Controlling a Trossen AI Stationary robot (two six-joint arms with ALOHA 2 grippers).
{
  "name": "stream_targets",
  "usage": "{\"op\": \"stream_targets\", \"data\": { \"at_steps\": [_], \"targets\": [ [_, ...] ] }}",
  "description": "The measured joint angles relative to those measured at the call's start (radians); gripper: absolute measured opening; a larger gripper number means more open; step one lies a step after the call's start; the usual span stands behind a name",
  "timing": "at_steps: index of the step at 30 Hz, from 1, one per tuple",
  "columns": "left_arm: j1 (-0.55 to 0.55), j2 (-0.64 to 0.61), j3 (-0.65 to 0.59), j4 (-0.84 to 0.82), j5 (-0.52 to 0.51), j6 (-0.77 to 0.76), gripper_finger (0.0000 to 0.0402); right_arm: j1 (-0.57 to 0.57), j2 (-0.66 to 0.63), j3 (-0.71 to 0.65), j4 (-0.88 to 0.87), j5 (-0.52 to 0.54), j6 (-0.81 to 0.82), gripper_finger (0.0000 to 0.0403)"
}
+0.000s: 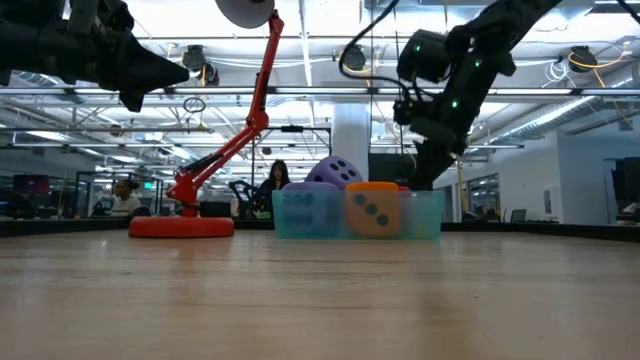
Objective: Pick & Place Dice
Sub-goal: Put the red small die into the green bin
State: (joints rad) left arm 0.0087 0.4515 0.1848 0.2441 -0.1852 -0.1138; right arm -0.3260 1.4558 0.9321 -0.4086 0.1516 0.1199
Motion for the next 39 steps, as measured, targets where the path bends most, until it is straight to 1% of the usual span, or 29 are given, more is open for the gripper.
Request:
{"op": "stream_targets", "data": {
  "at_steps": [2,6,9,12,15,22,25,28,31,33,35,39],
  "targets": [
    [0.000,0.000,0.000,0.000,0.000,0.000,0.0035,-0.008,0.026,0.000,0.000,-0.003,0.000,0.0050],
    [0.000,0.000,0.000,0.000,0.000,0.006,0.0035,-0.023,0.074,0.000,0.035,-0.074,-0.013,0.0050],
    [0.000,0.000,0.000,0.000,0.000,0.006,0.0035,-0.024,0.084,0.000,0.059,-0.078,-0.012,0.0053],
    [0.000,0.000,0.000,0.000,0.000,0.005,0.0035,-0.024,0.083,0.000,0.069,-0.075,-0.012,0.0067],
    [0.000,0.000,0.000,0.000,0.000,0.002,0.0035,-0.024,0.078,0.000,0.084,-0.074,-0.012,0.0098],
    [0.000,0.000,0.000,-0.006,0.000,0.000,0.0035,-0.024,0.064,0.000,0.081,-0.070,-0.009,0.0197],
    [0.000,0.000,0.000,-0.007,0.000,0.000,0.0035,-0.024,0.058,0.000,0.080,-0.070,-0.018,0.0228],
    [0.000,0.000,0.000,-0.007,0.000,0.000,0.0035,-0.023,0.059,0.000,0.073,-0.072,-0.088,0.0248],
    [0.000,0.000,0.000,-0.007,0.000,0.000,0.0035,-0.011,0.058,0.000,0.082,-0.064,-0.195,0.0254],
    [0.000,0.000,0.000,-0.007,0.000,0.001,0.0035,0.001,0.058,0.000,0.091,-0.038,-0.260,0.0253],
    [0.000,0.000,0.000,-0.007,0.000,0.001,0.0035,0.013,0.058,0.000,0.093,0.012,-0.318,0.0248],
    [0.000,0.000,0.000,-0.008,0.000,0.001,0.0035,0.046,0.058,0.000,0.099,0.104,-0.370,0.0239]
  ]
}}
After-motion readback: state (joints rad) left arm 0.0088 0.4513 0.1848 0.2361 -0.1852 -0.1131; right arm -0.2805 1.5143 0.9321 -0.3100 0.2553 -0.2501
